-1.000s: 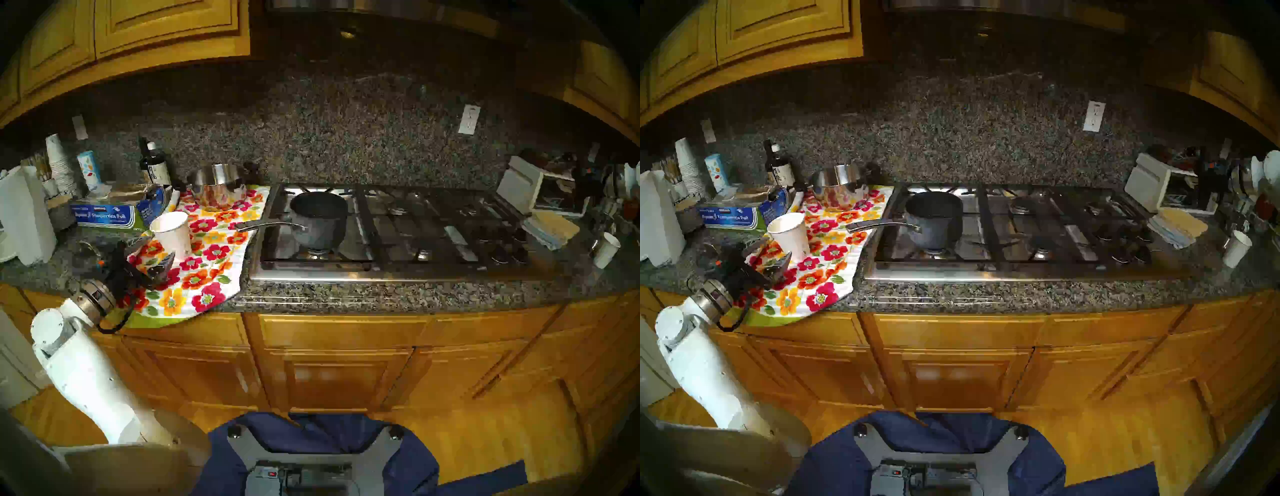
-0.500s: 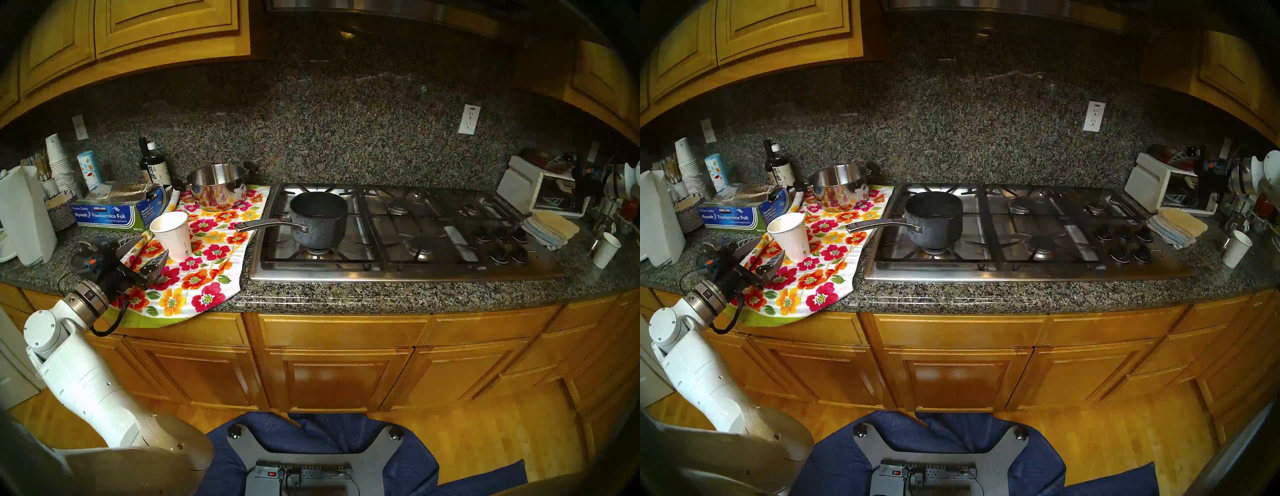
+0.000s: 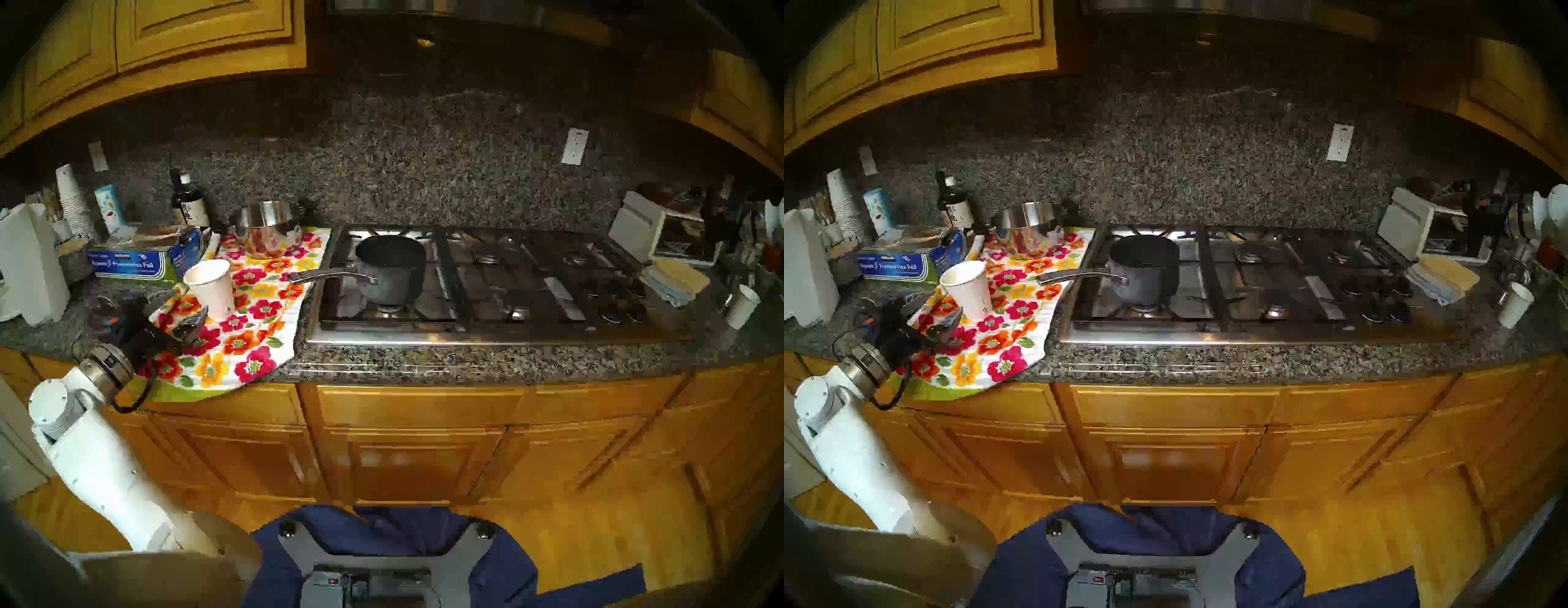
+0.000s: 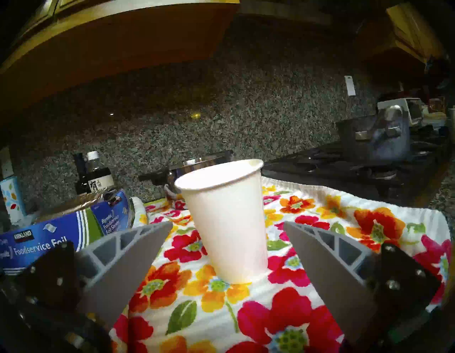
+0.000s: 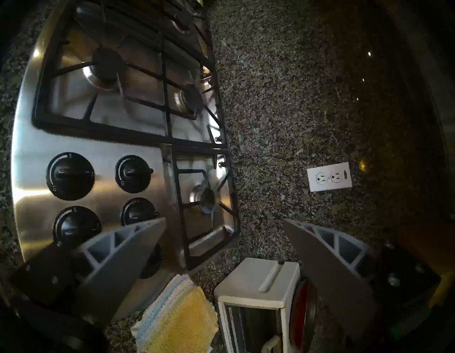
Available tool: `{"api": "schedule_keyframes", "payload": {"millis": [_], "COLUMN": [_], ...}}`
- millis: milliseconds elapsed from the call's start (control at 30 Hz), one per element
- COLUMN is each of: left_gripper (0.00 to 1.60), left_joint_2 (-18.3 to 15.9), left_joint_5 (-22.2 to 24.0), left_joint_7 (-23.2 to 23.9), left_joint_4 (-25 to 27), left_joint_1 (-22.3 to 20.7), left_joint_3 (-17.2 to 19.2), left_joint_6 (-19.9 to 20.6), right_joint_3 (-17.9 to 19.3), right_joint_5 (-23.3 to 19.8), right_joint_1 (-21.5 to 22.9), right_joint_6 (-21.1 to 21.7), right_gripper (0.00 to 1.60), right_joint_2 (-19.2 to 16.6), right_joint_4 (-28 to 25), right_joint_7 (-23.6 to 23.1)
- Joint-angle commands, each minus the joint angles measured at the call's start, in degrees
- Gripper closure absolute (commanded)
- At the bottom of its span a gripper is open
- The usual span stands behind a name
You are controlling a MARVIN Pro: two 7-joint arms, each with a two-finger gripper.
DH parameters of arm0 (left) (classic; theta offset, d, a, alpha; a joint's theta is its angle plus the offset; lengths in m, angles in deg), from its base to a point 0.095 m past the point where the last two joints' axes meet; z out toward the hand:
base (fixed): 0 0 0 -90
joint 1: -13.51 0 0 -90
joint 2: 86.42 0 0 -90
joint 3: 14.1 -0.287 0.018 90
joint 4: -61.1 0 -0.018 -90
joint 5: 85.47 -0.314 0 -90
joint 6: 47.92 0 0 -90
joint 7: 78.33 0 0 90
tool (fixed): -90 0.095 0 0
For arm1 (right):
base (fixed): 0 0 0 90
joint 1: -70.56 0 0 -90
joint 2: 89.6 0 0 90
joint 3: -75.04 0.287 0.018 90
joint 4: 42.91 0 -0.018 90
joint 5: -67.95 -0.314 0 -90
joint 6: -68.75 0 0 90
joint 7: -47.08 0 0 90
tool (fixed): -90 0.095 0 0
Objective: Pick up the water cup, pour water into the pot, turn on the stove
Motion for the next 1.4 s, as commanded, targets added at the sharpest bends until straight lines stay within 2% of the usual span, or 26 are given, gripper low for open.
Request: {"api": "schedule_keyframes", "payload": {"millis": [0,400,633,1000,1033,1100,1133,1267,1333,1367], "left_gripper": [0.00,0.00,0.00,0.00,0.00,0.00,0.00,0.00,0.00,0.00], "left_joint_2": [-0.63,-0.76,-0.80,-0.84,-0.85,-0.85,-0.86,-0.87,-0.88,-0.88], "left_joint_5": [1.55,1.79,1.83,1.82,1.83,1.83,1.83,1.82,1.83,1.83], "left_joint_7": [-0.11,-0.11,-0.11,-0.11,-0.11,-0.11,-0.11,-0.11,-0.11,-0.11], "left_joint_4": [1.33,1.34,1.35,1.35,1.35,1.35,1.35,1.35,1.35,1.35], "left_joint_1": [-0.77,-0.52,-0.41,-0.30,-0.28,-0.28,-0.26,-0.24,-0.22,-0.22], "left_joint_3": [-0.39,-0.62,-0.74,-0.86,-0.87,-0.88,-0.90,-0.92,-0.94,-0.94], "left_joint_6": [-0.11,0.00,0.05,0.05,0.05,0.05,0.05,0.06,0.06,0.06], "right_joint_3": [1.03,1.03,2.59,4.37,4.81,4.92,5.34,5.88,6.44,6.44], "right_joint_5": [-0.39,-0.39,-4.93,-12.06,-13.80,-14.37,-15.97,-18.00,-20.37,-20.37], "right_joint_1": [1.54,1.54,1.46,3.73,3.85,3.93,3.95,4.11,3.90,3.90], "right_joint_6": [0.06,0.06,1.99,9.27,11.50,12.39,14.42,17.64,21.69,21.69], "right_gripper": [0.00,0.00,0.00,0.00,0.00,0.00,0.00,0.00,0.00,0.00], "right_joint_2": [0.53,0.53,0.27,-0.37,-0.68,-0.76,-0.99,-0.89,-0.65,-0.65], "right_joint_4": [0.29,0.29,-0.69,-2.89,-3.10,-3.09,-3.01,-2.47,-1.89,-1.89], "right_joint_7": [0.78,0.78,-0.73,-9.01,-10.48,-11.04,-12.00,-13.13,-14.04,-14.04]}}
